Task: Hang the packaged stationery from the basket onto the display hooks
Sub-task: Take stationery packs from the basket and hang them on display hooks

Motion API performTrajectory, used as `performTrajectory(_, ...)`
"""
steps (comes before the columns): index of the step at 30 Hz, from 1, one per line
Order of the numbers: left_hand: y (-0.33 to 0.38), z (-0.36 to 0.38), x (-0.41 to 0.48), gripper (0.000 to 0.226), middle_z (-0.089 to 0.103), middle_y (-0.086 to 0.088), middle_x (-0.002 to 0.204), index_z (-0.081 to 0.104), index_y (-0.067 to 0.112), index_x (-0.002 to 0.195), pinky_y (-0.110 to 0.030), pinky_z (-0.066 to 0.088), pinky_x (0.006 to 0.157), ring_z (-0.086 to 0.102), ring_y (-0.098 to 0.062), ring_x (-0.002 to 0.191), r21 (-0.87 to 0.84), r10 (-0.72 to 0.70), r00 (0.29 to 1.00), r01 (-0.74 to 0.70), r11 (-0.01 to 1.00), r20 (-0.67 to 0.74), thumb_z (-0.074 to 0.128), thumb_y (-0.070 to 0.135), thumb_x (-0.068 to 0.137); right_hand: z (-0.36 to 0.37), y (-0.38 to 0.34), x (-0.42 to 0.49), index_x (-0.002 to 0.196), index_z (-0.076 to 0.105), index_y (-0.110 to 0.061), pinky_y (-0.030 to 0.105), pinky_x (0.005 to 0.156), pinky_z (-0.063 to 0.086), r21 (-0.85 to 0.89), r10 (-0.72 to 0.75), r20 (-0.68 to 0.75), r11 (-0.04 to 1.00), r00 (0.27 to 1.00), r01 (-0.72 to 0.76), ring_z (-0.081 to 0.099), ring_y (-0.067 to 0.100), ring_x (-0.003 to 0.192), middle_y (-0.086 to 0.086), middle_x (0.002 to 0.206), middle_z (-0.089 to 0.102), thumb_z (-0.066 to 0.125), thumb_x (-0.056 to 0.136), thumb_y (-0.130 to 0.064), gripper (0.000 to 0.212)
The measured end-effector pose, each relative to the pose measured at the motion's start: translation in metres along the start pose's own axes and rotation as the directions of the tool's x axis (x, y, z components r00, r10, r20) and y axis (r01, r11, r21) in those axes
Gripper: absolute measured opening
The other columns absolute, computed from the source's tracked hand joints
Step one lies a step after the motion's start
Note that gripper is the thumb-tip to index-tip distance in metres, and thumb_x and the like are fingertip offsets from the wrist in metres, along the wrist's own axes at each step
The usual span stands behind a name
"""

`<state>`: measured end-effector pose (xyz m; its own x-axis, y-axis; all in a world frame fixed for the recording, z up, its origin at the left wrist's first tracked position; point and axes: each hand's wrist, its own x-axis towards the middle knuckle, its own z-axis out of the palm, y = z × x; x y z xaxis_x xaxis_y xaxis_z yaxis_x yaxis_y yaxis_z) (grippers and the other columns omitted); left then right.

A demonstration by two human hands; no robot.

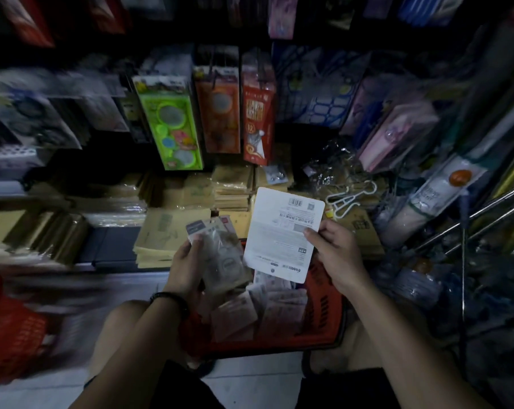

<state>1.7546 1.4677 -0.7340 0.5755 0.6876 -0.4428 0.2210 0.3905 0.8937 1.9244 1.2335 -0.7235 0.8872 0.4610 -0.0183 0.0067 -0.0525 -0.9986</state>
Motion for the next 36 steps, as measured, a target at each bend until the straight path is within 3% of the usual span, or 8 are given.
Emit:
performTrajectory(6,0.033,0.005,-0.027,0.043,0.083,-0.013,0.095,0.075,0.012,0.108,-0.039,0.064,0.066,0.081,-0.024,0.08,-0.043,-0.004,0.999,0.006,0.999,0.037,0.048,0.045,0.111,-0.005,-0.047,-0.014,0.088,0.077,-0.028,0.024,0.089,0.06,-0.022,-0.407,0.111,0.911,0.907,0.411,0.074,0.018,0.112,-0.003,0.114,0.079,0.081,0.088,-0.006,0.022)
performTrajectory(10,0.063,0.019,-0.052,0.083,0.062,-0.041,0.134,0.066,0.0,0.136,-0.075,0.038,0.115,0.061,-0.057,0.127,-0.07,-0.059,0.978,0.074,0.995,0.2,0.041,0.072,0.104,0.002,-0.059,-0.012,0.076,0.079,-0.024,0.032,0.108,0.052,-0.16,-0.556,0.246,0.784,0.794,0.599,0.059,0.022,0.138,-0.006,0.136,0.071,0.082,0.084,-0.005,0.022)
performTrajectory(20,0.112,0.038,-0.085,0.025,0.079,-0.019,0.121,0.068,0.016,0.122,-0.06,0.057,0.101,0.073,-0.044,0.116,-0.191,0.242,0.945,-0.201,0.961,0.221,0.071,0.008,0.098,0.006,-0.091,-0.015,0.095,0.08,-0.043,0.014,0.096,0.051,-0.425,-0.537,0.081,0.744,0.84,0.516,0.059,-0.006,0.122,-0.032,0.135,0.056,0.071,0.094,-0.005,0.04)
performTrajectory(22,0.12,0.042,-0.088,0.028,0.08,-0.016,0.119,0.068,0.017,0.123,-0.061,0.057,0.102,0.075,-0.041,0.114,-0.176,0.275,0.941,-0.243,0.954,0.195,0.072,0.007,0.098,0.013,-0.103,-0.022,0.109,0.078,-0.038,0.023,0.094,0.055,-0.406,-0.505,0.061,0.776,0.861,0.483,0.061,-0.001,0.123,-0.029,0.13,0.057,0.072,0.093,-0.031,0.018)
performTrajectory(25,0.129,0.045,-0.089,0.035,0.078,-0.017,0.122,0.064,0.012,0.132,-0.07,0.053,0.103,0.074,-0.043,0.114,-0.184,0.304,0.936,-0.271,0.945,0.179,0.073,0.011,0.098,0.026,-0.115,-0.031,0.134,0.062,-0.047,0.031,0.099,0.053,-0.357,-0.376,0.127,0.846,0.918,0.395,0.059,-0.001,0.126,-0.031,0.133,0.057,0.072,0.085,-0.06,0.052)
performTrajectory(28,0.14,0.046,-0.09,0.034,0.077,-0.018,0.124,0.062,0.008,0.134,-0.07,0.052,0.104,0.073,-0.045,0.115,-0.204,0.308,0.933,-0.27,0.941,0.188,0.069,0.014,0.101,0.038,-0.125,-0.032,0.139,0.052,-0.057,0.044,0.1,0.058,-0.059,-0.28,0.167,0.954,0.945,0.293,0.067,0.006,0.121,-0.017,0.134,0.067,0.077,0.087,-0.044,0.059)
performTrajectory(33,0.158,0.048,-0.09,0.036,0.076,-0.016,0.128,0.065,0.012,0.134,-0.051,0.064,0.084,0.075,-0.037,0.114,-0.294,0.284,0.918,-0.2,0.935,0.276,0.066,0.028,0.102,0.054,-0.148,-0.027,0.149,0.042,-0.052,0.018,0.087,0.056,-0.168,-0.352,0.084,0.917,0.932,0.361,0.066,-0.004,0.112,-0.021,0.128,0.067,0.085,0.082,-0.045,0.08)
performTrajectory(36,0.175,0.046,-0.088,0.038,0.076,-0.02,0.128,0.066,0.007,0.134,-0.043,0.065,0.074,0.077,-0.037,0.111,-0.399,0.303,0.918,-0.185,0.898,0.255,0.063,0.029,0.104,0.058,-0.171,-0.017,0.131,0.066,-0.045,0.027,0.087,0.057,-0.084,-0.339,0.124,0.933,0.933,0.35,0.071,0.001,0.109,-0.018,0.12,0.074,0.074,0.086,-0.06,0.048)
